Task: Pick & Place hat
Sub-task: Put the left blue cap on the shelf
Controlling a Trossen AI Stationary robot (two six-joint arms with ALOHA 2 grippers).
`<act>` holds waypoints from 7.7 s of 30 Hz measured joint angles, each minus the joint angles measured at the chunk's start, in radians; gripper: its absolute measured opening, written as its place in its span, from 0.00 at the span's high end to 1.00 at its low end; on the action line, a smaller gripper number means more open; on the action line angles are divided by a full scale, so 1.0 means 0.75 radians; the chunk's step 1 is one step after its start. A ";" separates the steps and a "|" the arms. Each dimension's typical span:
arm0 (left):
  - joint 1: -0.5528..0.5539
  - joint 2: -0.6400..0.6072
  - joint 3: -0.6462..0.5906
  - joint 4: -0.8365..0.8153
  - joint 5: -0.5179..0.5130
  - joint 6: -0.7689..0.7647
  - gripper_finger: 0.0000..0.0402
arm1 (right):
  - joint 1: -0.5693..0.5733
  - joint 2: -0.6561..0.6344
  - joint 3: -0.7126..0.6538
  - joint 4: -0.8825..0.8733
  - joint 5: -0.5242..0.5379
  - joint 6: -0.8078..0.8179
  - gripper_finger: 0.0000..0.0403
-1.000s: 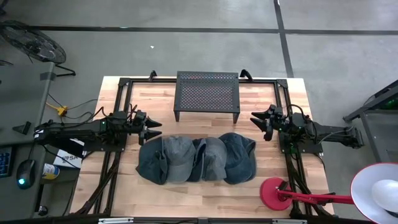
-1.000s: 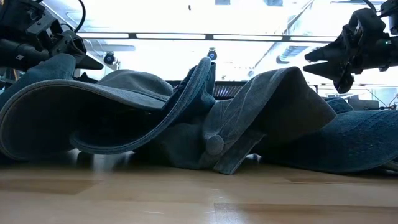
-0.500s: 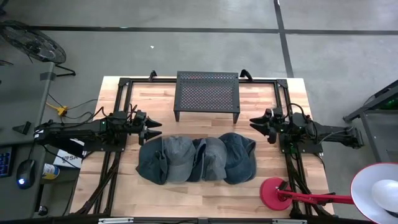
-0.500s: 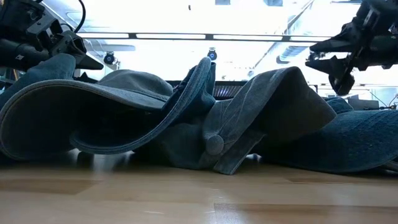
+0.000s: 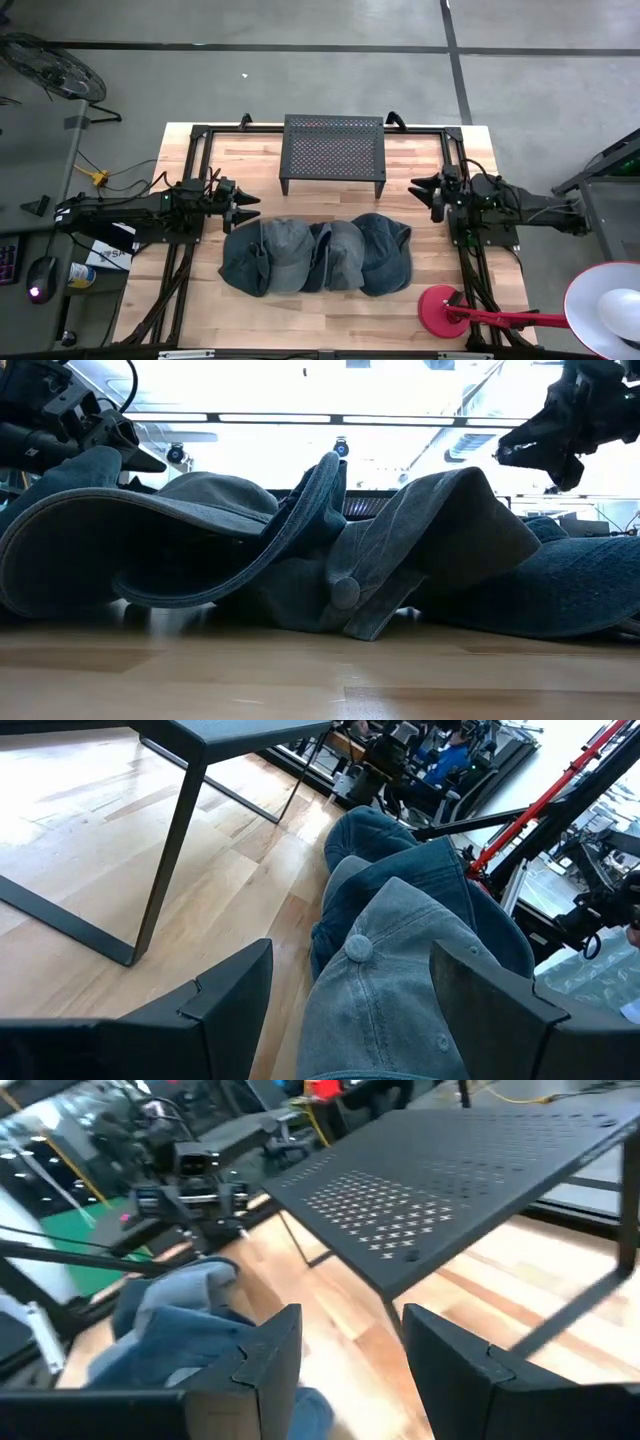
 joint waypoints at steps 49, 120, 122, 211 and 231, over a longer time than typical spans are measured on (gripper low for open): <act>0.000 -0.001 0.000 -0.002 -0.039 0.000 0.34 | 0.080 0.151 -0.228 0.664 -0.080 -0.183 0.58; 0.000 0.787 0.661 -0.687 0.279 -1.067 0.34 | 0.137 0.100 -0.343 0.733 -0.174 -0.244 0.58; 0.000 0.799 0.661 -0.693 0.280 -1.114 0.34 | 0.137 0.100 -0.343 0.733 -0.174 -0.244 0.58; -0.210 0.966 1.752 -1.694 -0.079 -0.985 0.98 | 0.137 0.100 -0.343 0.728 -0.174 -0.244 0.58; -0.210 0.966 1.758 -1.361 -0.119 -0.770 0.98 | 0.137 0.100 -0.343 0.764 -0.174 0.128 0.58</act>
